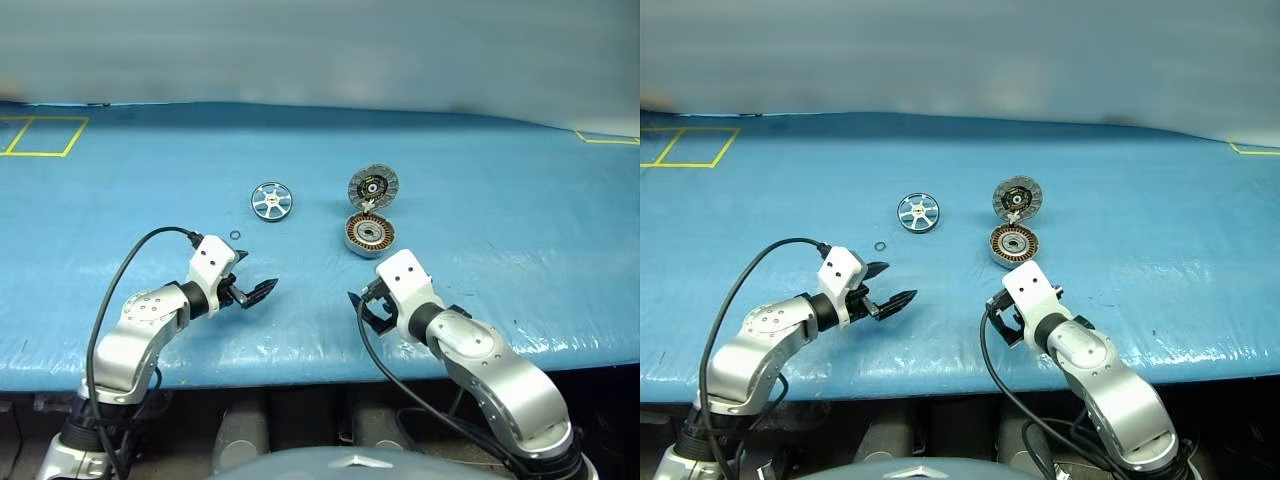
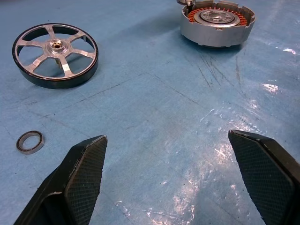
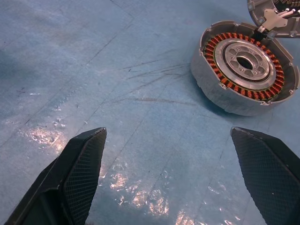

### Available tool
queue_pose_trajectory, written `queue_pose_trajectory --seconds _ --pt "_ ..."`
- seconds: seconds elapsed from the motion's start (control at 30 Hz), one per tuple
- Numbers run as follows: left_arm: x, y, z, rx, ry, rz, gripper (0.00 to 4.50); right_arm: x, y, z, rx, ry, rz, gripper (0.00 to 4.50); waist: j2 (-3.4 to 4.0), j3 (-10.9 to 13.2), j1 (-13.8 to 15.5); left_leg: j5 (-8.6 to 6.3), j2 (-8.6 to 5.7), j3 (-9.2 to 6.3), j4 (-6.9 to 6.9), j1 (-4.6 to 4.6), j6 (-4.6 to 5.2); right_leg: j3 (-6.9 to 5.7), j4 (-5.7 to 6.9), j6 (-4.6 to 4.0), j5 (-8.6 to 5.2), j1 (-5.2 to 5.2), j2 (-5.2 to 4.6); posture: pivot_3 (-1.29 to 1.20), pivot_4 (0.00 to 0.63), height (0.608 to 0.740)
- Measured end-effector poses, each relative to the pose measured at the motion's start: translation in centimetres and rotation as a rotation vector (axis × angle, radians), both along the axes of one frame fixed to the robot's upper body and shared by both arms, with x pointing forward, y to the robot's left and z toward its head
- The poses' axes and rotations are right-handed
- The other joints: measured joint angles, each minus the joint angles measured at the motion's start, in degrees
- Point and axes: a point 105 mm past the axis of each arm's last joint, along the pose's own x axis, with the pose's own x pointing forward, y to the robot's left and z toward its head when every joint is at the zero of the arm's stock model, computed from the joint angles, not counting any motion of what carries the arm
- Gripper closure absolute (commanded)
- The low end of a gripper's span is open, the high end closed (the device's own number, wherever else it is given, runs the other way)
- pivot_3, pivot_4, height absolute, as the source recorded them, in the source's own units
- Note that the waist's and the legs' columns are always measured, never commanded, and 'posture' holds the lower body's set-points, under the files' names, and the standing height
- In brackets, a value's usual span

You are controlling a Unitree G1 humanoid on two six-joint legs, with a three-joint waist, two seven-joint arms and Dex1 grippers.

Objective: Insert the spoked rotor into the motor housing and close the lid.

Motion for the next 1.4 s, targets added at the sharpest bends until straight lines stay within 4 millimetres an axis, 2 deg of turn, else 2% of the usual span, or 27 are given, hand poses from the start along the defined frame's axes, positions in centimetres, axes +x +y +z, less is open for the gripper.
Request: queue_pose_trajectory --seconds 0.77,1.07,1.2,1.4 --pt "-0.2 0.0 -0.5 0.004 0.02 0.004 0.0 0.7 0.0 0.2 -0.022 0.02 0.031 0.03 0.0 0.0 -0.02 0.0 0.0 0.01 0.01 0.0 0.0 0.0 0.0 0.0 0.0 0.0 0.0 0.0 0.15 0.74" --pt "-0.4 0.0 -0.7 0.0 -0.002 0.015 0.0 0.8 -0.8 0.4 -0.098 0.062 0.122 0.03 0.01 0.01 -0.07 0.0 0.0 0.01 -0.02 0.0 0.0 0.01 0.0 -0.01 0.0 -0.01 0.0 0.0 0.15 0.74" --pt "-0.7 -0.1 -0.6 0.003 -0.048 0.01 0.0 1.4 -0.9 1.0 -0.14 0.065 0.174 0.03 0.01 0.01 0.01 0.0 0.0 -0.01 0.02 0.01 0.0 -0.02 -0.01 -0.01 0.0 -0.01 -0.01 0.0 0.15 0.74" --pt "-1.1 -0.6 -1.2 0.037 -0.045 -0.024 0.0 1.5 -1.2 1.7 -0.275 0.177 0.364 0.03 0.04 0.05 -0.01 -0.01 -0.01 0.01 0.02 0.02 0.02 -0.02 -0.02 -0.02 0.0 -0.03 -0.03 0.0 0.15 0.74"
